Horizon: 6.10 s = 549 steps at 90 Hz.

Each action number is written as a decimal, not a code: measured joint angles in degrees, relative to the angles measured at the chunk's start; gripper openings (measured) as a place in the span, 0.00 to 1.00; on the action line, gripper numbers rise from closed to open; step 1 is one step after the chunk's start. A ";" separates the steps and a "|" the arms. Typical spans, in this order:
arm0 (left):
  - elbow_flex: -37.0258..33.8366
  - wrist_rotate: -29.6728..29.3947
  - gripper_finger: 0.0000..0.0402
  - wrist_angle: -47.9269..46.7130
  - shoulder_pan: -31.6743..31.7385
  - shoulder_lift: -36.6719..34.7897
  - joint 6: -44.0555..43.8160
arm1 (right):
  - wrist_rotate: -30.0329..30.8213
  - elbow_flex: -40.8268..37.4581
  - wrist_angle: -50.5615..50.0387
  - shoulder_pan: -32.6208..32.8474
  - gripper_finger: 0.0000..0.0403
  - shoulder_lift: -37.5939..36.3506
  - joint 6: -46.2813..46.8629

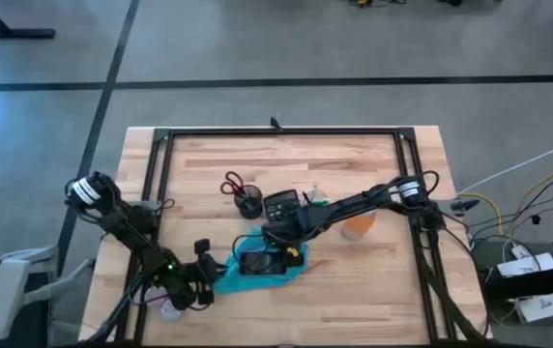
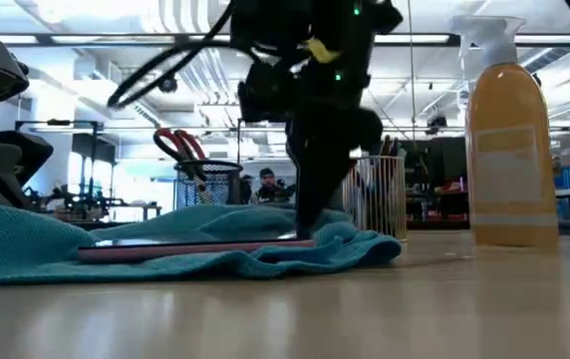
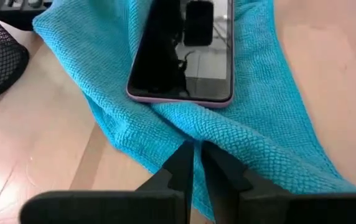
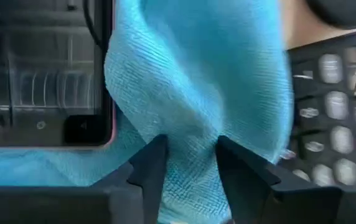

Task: Apply microfiber cloth
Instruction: Wipe the front and back of the cellphone with the blue microfiber cloth

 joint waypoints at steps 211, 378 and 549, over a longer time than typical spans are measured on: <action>-3.58 -1.73 0.05 9.79 -0.90 -2.66 5.55 | 2.30 3.08 52.48 0.26 0.00 16.79 0.64; -4.47 -2.23 0.05 6.32 2.95 -0.15 -1.60 | -35.10 -2.48 59.42 -1.61 0.00 15.26 -1.40; -4.35 3.15 0.05 7.35 2.20 -2.36 1.37 | -34.30 10.05 63.45 -1.35 0.00 15.32 3.37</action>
